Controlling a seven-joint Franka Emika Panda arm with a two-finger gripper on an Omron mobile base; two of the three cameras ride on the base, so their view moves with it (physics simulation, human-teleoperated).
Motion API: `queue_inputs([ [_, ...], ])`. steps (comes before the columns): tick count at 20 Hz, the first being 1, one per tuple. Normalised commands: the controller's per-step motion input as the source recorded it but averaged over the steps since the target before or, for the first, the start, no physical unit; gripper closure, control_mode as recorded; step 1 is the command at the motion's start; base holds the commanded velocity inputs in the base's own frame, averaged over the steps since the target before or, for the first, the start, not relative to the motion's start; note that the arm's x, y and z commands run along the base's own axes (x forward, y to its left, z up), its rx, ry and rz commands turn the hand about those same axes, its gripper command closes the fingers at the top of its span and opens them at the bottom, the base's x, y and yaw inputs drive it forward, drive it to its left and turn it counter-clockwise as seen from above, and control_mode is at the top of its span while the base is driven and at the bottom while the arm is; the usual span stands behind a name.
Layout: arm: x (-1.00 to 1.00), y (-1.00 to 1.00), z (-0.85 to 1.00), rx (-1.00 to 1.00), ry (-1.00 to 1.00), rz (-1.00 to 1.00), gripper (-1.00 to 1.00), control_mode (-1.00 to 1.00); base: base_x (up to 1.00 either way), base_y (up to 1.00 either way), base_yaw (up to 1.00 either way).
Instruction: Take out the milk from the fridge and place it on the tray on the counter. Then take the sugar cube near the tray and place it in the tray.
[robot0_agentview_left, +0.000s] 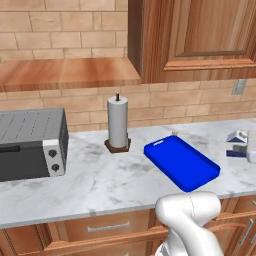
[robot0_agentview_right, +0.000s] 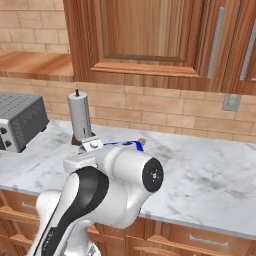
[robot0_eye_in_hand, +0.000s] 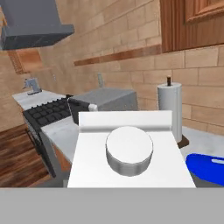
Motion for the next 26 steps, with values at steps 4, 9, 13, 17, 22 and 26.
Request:
queue_inputs([
  [4, 0.7, 0.09, -0.6, 0.0, -0.09, 0.18, 1.0, -1.0, 0.0, 0.0, 0.0],
  [9, 0.79, 0.09, -0.4, 0.0, -0.03, 0.02, 1.0, -1.0, 0.0, 0.0, 0.0],
  [13, 0.66, 0.06, -0.36, 0.0, 0.0, 0.03, 1.0, -1.0, 0.0, 0.0, 0.0],
  [17, 0.58, 0.12, -0.4, 0.0, 0.02, 0.12, 1.0, -1.0, 0.0, 0.0, 0.0],
  [22, 0.73, 0.05, -0.32, 0.04, 0.03, 0.08, 1.0, -1.0, 0.0, 0.0, 0.0],
  [26, 0.73, 0.01, -0.21, 0.03, 0.01, 0.04, 1.0, -1.0, 0.0, 0.0, 0.0],
])
